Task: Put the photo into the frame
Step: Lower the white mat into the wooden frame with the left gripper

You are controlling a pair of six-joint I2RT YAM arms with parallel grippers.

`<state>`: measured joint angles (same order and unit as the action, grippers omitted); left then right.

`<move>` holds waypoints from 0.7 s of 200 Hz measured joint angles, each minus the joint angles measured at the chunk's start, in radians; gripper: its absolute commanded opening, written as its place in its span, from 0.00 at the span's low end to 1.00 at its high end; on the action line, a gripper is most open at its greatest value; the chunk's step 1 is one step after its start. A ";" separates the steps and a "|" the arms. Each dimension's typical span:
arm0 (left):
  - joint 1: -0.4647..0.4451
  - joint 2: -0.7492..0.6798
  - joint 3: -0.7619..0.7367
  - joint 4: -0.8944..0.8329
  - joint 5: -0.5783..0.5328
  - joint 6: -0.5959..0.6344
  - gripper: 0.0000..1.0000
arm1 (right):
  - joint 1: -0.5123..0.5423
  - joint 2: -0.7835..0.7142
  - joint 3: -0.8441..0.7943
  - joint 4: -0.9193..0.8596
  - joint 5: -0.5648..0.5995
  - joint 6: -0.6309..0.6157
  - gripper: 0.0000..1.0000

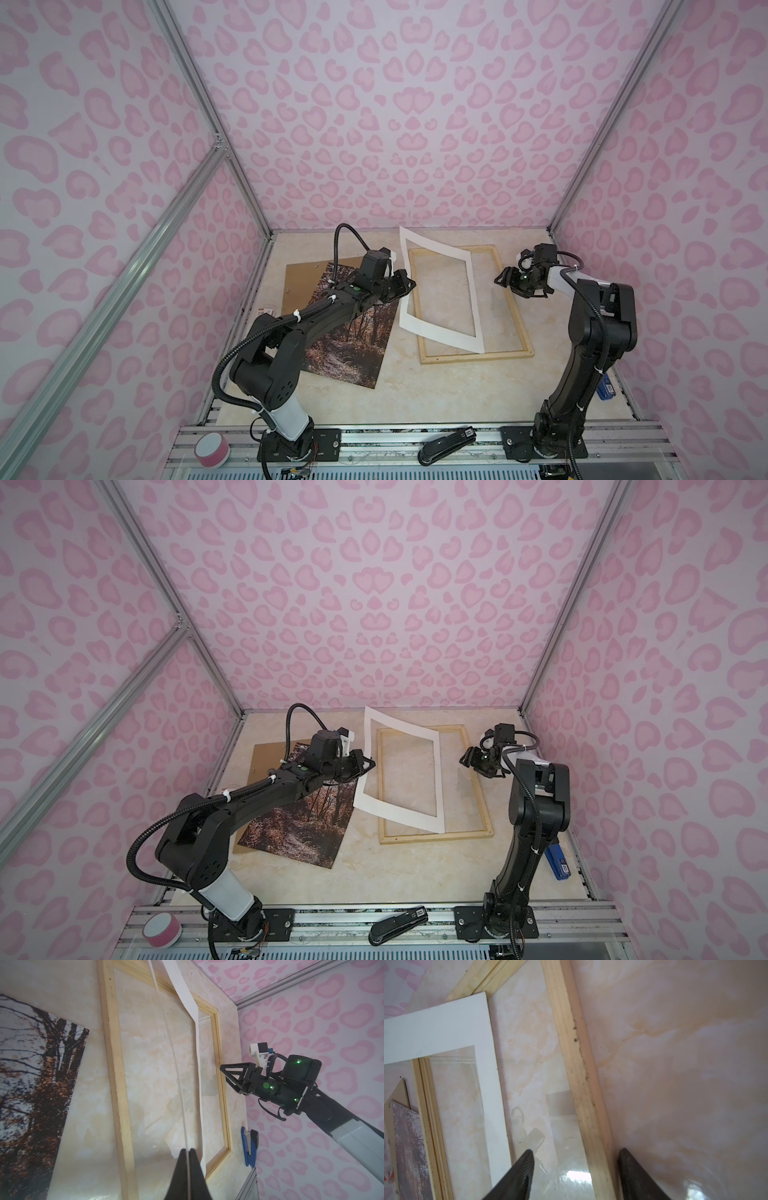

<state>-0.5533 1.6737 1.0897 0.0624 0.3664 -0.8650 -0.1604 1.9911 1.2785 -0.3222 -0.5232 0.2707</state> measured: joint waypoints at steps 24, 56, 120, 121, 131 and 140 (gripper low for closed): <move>-0.014 -0.043 -0.059 0.003 -0.046 -0.032 0.04 | 0.005 -0.027 -0.040 0.014 0.001 0.024 0.66; -0.034 -0.073 -0.110 0.021 -0.107 -0.072 0.04 | 0.026 -0.056 -0.078 0.022 0.009 0.039 0.65; -0.052 -0.027 -0.084 0.041 -0.101 -0.073 0.04 | 0.037 -0.082 -0.115 0.040 0.011 0.058 0.65; -0.052 -0.027 -0.083 0.041 -0.101 -0.072 0.04 | 0.037 -0.082 -0.115 0.040 0.011 0.058 0.65; -0.054 -0.017 -0.078 0.043 -0.095 -0.072 0.04 | 0.038 -0.082 -0.115 0.040 0.012 0.058 0.65; -0.057 -0.010 -0.073 0.044 -0.089 -0.071 0.03 | 0.038 -0.082 -0.115 0.040 0.012 0.058 0.65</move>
<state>-0.6106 1.6642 1.0164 0.1066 0.2771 -0.9363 -0.1223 1.9087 1.1633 -0.2821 -0.5114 0.3290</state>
